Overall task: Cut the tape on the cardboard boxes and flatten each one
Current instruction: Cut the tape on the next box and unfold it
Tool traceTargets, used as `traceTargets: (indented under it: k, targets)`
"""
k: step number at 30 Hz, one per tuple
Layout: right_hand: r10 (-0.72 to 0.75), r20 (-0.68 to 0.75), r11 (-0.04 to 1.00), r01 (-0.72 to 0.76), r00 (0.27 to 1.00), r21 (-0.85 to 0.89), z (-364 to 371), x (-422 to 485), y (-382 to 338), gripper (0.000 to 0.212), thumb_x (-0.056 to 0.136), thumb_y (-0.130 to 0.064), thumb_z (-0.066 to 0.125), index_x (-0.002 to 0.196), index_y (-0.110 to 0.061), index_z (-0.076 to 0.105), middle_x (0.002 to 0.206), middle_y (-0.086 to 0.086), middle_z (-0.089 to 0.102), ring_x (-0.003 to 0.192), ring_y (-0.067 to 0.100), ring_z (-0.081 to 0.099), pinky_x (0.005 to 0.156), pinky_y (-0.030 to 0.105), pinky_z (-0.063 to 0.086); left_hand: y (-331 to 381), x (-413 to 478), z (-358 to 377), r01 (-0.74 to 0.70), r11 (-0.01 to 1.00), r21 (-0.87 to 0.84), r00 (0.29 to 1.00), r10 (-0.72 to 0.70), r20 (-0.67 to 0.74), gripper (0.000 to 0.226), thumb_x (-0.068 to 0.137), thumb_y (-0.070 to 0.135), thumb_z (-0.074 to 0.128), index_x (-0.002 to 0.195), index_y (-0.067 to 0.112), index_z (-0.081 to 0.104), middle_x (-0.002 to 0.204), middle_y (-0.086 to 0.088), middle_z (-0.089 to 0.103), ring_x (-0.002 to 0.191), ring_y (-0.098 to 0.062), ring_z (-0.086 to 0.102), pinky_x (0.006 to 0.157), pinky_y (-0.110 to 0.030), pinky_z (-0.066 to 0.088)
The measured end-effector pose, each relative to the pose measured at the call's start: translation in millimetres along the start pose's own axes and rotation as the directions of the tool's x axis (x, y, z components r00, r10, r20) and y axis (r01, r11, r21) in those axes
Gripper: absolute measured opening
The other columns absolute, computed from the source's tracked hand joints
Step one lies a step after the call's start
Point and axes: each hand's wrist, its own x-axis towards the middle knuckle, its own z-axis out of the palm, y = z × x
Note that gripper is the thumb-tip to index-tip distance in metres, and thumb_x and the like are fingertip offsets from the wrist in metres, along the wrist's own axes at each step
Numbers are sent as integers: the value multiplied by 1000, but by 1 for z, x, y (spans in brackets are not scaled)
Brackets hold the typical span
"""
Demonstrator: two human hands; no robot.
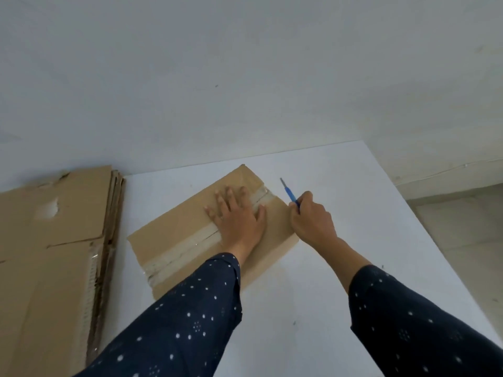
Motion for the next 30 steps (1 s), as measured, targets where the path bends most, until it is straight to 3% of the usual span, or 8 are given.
traceTargets:
  k: [3,6,8,11,18,22,27,30]
  targets:
    - [-56,105,996,62,993,-63,3,-3,10,26,104,-33,34,101,-10,45,82,3,57,73,25,55,68,36,43,-20,4,-1,-108,994,22,994,108,-11,66,101,57,27,159,29,15,168,-4,1,154,-29,-11,118,-62,-11]
    - [-56,187,998,60,981,-13,6,4,21,29,100,-30,32,99,-13,55,91,6,67,78,28,66,77,40,54,-29,3,-8,-128,992,18,992,128,-12,60,102,56,25,158,35,17,169,2,2,155,-23,-8,120,-60,-9]
    - [-88,182,993,100,979,-59,5,16,22,31,103,-27,31,103,-12,58,91,5,66,76,23,63,67,35,51,-21,-1,-7,-70,997,21,997,70,-34,57,103,53,21,158,37,15,169,5,2,155,-21,-7,119,-61,-9]
    - [-194,180,968,219,964,-126,2,30,17,30,105,-25,30,104,-13,58,81,2,58,70,21,56,51,27,35,-4,-12,2,32,999,1,995,-32,-96,54,105,46,19,159,36,15,168,6,5,155,-20,-5,120,-61,-7]
    - [-332,168,922,357,928,-148,4,36,19,33,105,-25,29,116,-19,59,88,3,63,70,21,57,56,30,41,-2,-15,11,79,996,-35,978,-84,-189,51,105,41,23,155,35,29,165,9,18,154,-16,4,121,-59,1]
    - [-338,206,913,373,918,-163,1,41,17,33,105,-23,29,111,-17,61,80,1,58,64,18,53,50,27,34,0,-16,11,88,995,-42,978,-94,-186,49,106,39,27,155,34,30,166,7,19,154,-17,5,122,-56,3]
    - [-328,277,923,369,903,-109,-13,48,1,33,102,-15,32,91,-5,62,66,0,46,57,16,44,49,26,30,0,-14,11,104,995,-4,981,-103,-165,51,106,40,23,156,34,27,166,6,17,155,-18,4,122,-56,4]
    - [-314,349,916,379,883,-134,-26,52,-4,33,101,-14,34,99,-4,66,70,3,51,57,14,44,51,26,33,1,-13,11,112,994,13,981,-108,-162,51,106,40,22,156,33,29,166,5,18,155,-20,5,122,-58,5]
